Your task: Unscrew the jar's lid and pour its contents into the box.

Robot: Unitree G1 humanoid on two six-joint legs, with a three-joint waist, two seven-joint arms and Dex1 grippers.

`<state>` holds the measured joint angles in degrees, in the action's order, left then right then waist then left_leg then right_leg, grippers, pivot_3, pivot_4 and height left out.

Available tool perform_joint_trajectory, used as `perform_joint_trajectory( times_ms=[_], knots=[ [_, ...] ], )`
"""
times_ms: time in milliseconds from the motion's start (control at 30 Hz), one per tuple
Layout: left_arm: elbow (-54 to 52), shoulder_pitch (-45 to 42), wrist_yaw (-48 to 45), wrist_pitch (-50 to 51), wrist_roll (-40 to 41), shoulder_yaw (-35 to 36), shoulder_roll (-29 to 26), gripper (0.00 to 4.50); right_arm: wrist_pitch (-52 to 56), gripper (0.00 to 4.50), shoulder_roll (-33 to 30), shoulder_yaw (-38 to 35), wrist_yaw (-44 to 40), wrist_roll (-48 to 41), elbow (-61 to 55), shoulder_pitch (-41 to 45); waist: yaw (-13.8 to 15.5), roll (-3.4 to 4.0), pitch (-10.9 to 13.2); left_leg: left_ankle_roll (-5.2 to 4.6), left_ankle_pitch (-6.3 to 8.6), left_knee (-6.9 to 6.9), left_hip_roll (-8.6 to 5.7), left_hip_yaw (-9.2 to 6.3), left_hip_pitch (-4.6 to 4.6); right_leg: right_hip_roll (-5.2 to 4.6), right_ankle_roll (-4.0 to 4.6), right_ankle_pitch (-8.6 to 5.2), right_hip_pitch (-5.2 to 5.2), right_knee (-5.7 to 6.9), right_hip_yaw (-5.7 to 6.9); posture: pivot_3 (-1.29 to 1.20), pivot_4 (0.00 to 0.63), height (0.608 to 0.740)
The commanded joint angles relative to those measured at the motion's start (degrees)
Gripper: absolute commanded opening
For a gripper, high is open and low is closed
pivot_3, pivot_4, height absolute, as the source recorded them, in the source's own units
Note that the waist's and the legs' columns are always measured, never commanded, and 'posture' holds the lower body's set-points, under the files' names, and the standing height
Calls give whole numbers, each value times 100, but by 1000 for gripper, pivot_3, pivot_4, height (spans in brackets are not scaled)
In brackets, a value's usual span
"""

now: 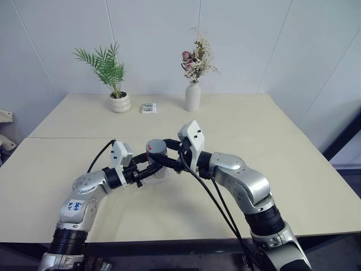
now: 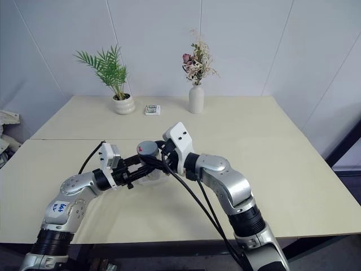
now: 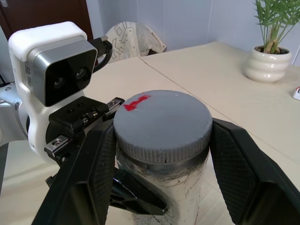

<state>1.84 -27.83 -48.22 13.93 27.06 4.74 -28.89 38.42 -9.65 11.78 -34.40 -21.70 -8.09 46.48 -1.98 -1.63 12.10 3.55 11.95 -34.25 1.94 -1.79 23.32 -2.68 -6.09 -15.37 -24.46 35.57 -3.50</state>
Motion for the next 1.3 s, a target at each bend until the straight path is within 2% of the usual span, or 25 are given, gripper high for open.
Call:
perform_joint_trajectory(
  times_ms=[33,367,667,800,1133,1167,1300],
  knots=[
    [-99,-72,-238,42,-44,-199,13,1950,-158,2671,-53,-134,-294,-138,-39,300,2,0,0,0,0,0,0,0,0,0,0,0,0,0,0,0,150,740],
    [171,-526,-1060,-45,-151,-779,208,1950,-854,2671,-614,191,-2445,-241,602,929,-13,0,0,0,0,0,0,1,1,2,-1,0,0,-3,0,0,150,740],
    [52,-575,-1370,61,-102,-745,272,1950,-1151,2671,-856,32,-3960,-400,1402,1087,-21,0,1,0,0,-4,1,1,1,4,-2,-1,-1,2,0,0,150,740],
    [-76,-538,-1389,141,-31,-626,228,1950,-1200,2671,-879,-130,-4175,-352,1752,1112,-29,0,1,0,0,-4,1,1,1,4,-2,-1,-1,3,-1,0,150,740],
    [-269,-450,-1366,311,67,-533,215,1950,-1375,2671,-836,-351,-4098,-229,2054,1027,-53,1,1,0,0,-9,1,1,0,4,-2,-1,-1,10,-2,0,150,740],
    [-296,-448,-1416,404,140,-529,200,1950,-1322,3299,-835,-365,-4094,-261,2041,1013,-54,1,1,0,0,-9,1,1,0,4,-2,-1,-1,10,-2,0,150,740],
    [-351,-470,-1445,514,205,-514,188,1950,-1352,4468,-822,-407,-4059,-275,2000,973,-74,1,1,1,0,-9,1,1,0,4,-2,-1,-1,11,-2,0,150,740]
  ],
)
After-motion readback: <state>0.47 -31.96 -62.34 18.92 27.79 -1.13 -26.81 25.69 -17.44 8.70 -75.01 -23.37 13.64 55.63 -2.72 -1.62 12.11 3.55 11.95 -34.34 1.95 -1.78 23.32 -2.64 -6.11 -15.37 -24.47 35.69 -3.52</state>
